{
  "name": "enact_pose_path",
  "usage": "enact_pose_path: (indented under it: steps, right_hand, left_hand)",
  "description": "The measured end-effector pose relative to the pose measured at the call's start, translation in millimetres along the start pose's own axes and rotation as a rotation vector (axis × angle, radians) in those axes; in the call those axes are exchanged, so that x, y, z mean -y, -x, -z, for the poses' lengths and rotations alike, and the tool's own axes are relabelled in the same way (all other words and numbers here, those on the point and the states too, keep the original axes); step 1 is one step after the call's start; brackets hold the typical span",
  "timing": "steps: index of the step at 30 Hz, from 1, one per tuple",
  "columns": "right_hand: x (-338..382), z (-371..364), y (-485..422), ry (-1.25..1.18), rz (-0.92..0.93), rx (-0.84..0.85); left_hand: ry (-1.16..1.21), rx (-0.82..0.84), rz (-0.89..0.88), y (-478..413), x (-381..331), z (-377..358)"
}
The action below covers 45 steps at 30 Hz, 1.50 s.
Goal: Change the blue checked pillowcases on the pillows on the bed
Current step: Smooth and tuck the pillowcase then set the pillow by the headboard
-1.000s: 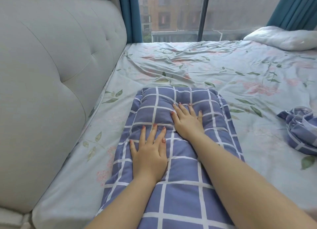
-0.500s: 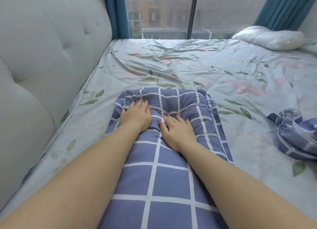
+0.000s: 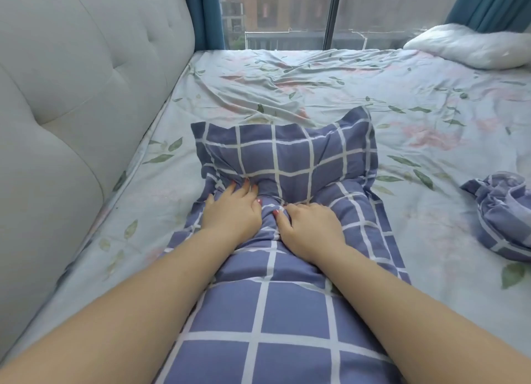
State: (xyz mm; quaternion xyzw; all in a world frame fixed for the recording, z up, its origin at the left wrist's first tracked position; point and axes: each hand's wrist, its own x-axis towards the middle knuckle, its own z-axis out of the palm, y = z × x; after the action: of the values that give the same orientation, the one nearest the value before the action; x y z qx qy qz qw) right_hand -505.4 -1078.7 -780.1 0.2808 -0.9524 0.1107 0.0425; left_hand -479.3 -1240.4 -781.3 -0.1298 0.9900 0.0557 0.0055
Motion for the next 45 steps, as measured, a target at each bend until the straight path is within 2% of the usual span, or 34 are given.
enact_pose_path:
  steps: [12,14,16,18,24,32,34,38,39,42,43,44,45]
  right_hand:
    - [-14.7,-19.4,-72.2,-0.185,-0.052,0.196]
    - [-16.5,-22.1,-79.1,-0.208,-0.076,0.164]
    - [-14.4,-26.0,-78.2,-0.185,-0.04,0.084]
    - [-10.1,-26.7,-71.6,-0.125,-0.001,0.003]
    - [-0.1,-10.9,-49.8,-0.026,-0.021,-0.026]
    - [4.6,5.0,-26.8,-0.033,-0.019,-0.048]
    - [2.8,5.7,-28.7,-0.038,-0.014,-0.051]
    - [0.9,14.1,-39.9,0.051,0.096,-0.019]
    - [0.1,21.2,-46.6,0.066,0.116,-0.043]
    - [-10.4,44.6,-86.4,0.019,0.103,-0.308]
    - [-18.3,48.1,-102.6,0.009,0.067,-0.337]
    - [-27.8,47.5,-117.5,-0.005,0.018,-0.295]
    - [-35.6,41.0,-127.8,-0.019,-0.037,-0.184]
  left_hand:
    - [0.129,0.127,0.096,-92.5,16.2,5.8]
    - [0.146,0.156,0.151,-111.7,14.2,9.7]
    - [0.148,0.139,0.267,-124.1,11.9,8.9]
    - [0.111,0.13,0.31,-119.0,7.4,10.0]
    - [0.027,0.105,0.195,-74.7,1.1,12.0]
    - [-0.01,0.08,0.196,-27.3,-12.6,21.5]
    - [0.005,0.029,0.174,-27.9,-11.1,18.2]
    - [0.121,-0.177,0.171,-32.2,1.1,-3.3]
    - [0.16,-0.195,0.18,-34.0,3.4,-8.0]
    - [0.231,-0.21,0.177,-41.5,7.6,-12.7]
    - [0.238,-0.206,0.173,-44.2,8.0,-12.3]
    - [0.238,-0.195,0.172,-47.0,8.0,-10.3]
    - [0.224,-0.175,0.176,-49.9,7.8,-7.3]
